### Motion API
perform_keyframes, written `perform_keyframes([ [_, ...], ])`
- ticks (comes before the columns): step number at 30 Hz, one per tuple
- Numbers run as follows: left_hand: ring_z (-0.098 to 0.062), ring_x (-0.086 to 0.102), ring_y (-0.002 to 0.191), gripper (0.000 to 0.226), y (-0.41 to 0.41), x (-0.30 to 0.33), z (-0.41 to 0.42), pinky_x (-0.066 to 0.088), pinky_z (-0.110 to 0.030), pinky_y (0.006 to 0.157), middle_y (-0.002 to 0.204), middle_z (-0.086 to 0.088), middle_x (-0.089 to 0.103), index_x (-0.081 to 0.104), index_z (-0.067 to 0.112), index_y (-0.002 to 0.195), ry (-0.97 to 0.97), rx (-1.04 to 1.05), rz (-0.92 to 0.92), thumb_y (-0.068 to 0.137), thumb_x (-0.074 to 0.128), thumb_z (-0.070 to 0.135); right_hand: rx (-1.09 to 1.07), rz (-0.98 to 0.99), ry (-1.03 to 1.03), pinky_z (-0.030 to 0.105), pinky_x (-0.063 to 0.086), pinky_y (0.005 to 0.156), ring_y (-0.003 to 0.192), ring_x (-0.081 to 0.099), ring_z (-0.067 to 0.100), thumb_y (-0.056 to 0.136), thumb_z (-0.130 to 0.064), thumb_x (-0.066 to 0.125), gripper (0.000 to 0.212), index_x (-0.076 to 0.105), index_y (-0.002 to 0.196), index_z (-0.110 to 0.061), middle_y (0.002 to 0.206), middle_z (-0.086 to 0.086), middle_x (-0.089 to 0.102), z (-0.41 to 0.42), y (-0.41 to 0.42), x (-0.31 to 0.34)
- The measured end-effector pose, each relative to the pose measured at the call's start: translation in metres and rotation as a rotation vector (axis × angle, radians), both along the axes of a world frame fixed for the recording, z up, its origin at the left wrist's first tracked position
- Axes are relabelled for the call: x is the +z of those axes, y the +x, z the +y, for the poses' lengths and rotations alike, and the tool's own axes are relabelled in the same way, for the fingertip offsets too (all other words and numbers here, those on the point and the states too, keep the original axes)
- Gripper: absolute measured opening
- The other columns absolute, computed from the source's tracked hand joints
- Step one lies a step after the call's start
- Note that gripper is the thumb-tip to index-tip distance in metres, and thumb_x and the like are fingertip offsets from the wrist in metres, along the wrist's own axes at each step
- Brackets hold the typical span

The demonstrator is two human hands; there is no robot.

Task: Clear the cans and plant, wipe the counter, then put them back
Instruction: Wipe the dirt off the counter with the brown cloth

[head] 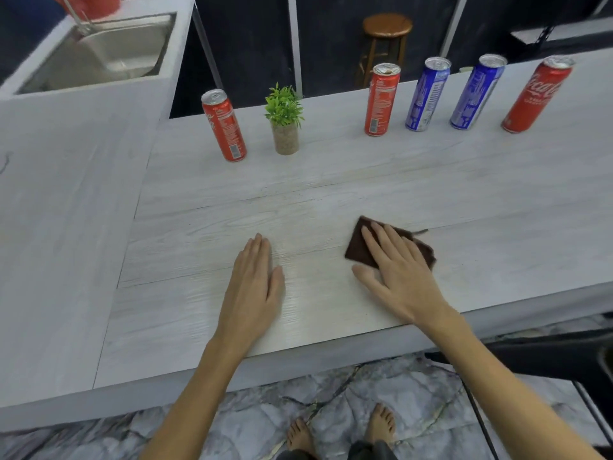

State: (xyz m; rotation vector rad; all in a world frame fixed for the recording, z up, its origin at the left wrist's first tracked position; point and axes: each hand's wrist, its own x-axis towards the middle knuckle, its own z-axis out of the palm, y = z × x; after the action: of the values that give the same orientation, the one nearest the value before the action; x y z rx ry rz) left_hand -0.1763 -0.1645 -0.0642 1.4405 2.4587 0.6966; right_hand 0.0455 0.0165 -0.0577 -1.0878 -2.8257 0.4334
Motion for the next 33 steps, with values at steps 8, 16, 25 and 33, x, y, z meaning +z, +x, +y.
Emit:
perform_keyframes([
  [8,-0.008,-0.004,0.158,0.063,0.004,-0.006,0.005,0.000,-0.031,0.129,0.173,-0.001,0.001,0.008,0.012,0.165,-0.064,0.017,0.080,0.111,0.028,0.038,0.342,0.016,0.021,0.041,0.006,0.132,0.163,-0.001,0.014,0.104,-0.069,0.026,0.079,0.011,0.169,-0.026,0.176,-0.004,0.010,-0.055,-0.034,-0.006],
  [16,-0.003,-0.010,0.157,0.063,0.007,-0.006,0.003,-0.001,-0.032,0.130,0.173,0.004,-0.005,0.002,0.016,0.165,-0.067,0.024,0.044,0.111,0.025,0.040,0.242,0.035,-0.011,0.041,0.009,0.130,0.162,-0.005,0.006,0.106,-0.067,0.024,0.072,0.008,0.168,-0.033,0.176,-0.012,0.003,-0.004,0.051,-0.003],
  [25,-0.006,-0.008,0.158,0.062,0.009,-0.006,0.006,-0.002,-0.031,0.129,0.173,0.000,-0.002,0.005,0.012,0.165,-0.088,0.031,0.109,0.111,0.025,0.037,0.266,0.008,0.045,0.041,0.004,0.132,0.163,0.002,0.015,0.103,-0.069,0.030,0.081,0.014,0.168,-0.024,0.176,-0.003,0.012,-0.029,-0.041,-0.002],
  [33,-0.012,0.007,0.158,0.063,0.012,0.006,0.019,0.009,-0.035,0.129,0.172,-0.002,0.015,0.021,0.011,0.163,-0.024,0.101,-0.010,0.108,0.043,0.032,0.301,0.050,-0.010,0.038,0.007,0.132,0.162,-0.004,0.009,0.105,-0.066,0.034,0.077,0.005,0.168,-0.032,0.176,-0.009,0.004,-0.051,0.058,-0.007],
])
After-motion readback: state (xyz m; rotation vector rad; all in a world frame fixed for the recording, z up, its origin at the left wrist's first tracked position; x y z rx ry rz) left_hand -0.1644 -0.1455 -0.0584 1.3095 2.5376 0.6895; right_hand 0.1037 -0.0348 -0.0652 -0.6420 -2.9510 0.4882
